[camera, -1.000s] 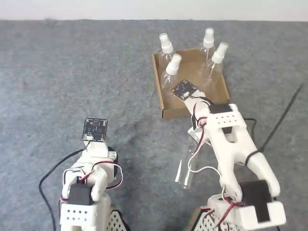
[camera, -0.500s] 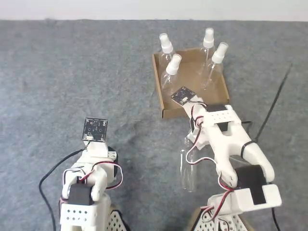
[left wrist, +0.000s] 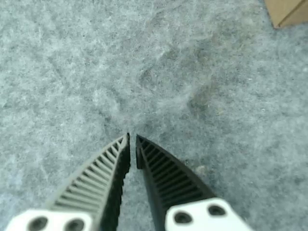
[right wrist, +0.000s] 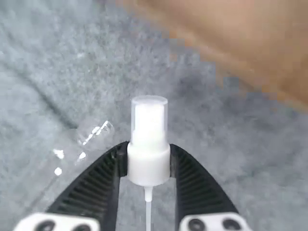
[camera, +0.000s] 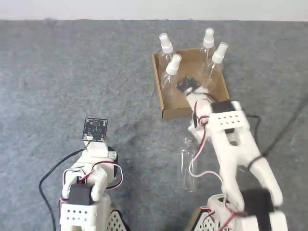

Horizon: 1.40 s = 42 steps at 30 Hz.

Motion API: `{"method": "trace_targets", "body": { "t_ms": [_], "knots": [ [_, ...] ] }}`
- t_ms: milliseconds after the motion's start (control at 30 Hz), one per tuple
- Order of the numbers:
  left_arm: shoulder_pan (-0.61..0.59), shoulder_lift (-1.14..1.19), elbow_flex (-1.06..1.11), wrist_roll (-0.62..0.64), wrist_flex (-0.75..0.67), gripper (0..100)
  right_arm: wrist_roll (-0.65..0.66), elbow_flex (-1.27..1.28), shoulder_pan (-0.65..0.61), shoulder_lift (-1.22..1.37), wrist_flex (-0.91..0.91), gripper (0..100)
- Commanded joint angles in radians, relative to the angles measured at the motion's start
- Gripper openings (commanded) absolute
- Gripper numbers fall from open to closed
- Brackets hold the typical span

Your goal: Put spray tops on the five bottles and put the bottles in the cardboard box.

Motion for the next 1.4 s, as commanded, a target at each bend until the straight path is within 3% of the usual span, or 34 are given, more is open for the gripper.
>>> {"method": "trace_targets", "body": {
  "t_ms": [0,200,400,667,833,933,1100,1367],
  "knots": [
    [0.000,-0.020,-0.016,0.002,0.005,1,-0.038,-0.230,0.010,-0.183,0.157,3.8],
    [0.000,-0.020,-0.016,0.002,0.005,1,-0.198,-0.531,-0.222,-0.110,0.349,3.9],
    [0.000,-0.020,-0.016,0.002,0.005,1,-0.382,-0.681,-0.420,0.156,0.344,4.0],
    [0.000,-0.020,-0.016,0.002,0.005,1,-0.638,-0.848,-0.446,0.558,0.148,4.2],
    [0.000,-0.020,-0.016,0.002,0.005,1,-0.740,-0.922,-0.469,0.708,0.137,4.7],
    [0.000,-0.020,-0.016,0.002,0.005,1,-0.789,-0.924,-0.481,0.731,0.140,12.5],
    [0.000,-0.020,-0.016,0.002,0.005,1,-0.802,-0.924,-0.522,0.731,0.206,27.1],
    [0.000,-0.020,-0.016,0.002,0.005,1,-0.750,-0.965,-0.532,0.644,0.358,27.6]
  ]
}}
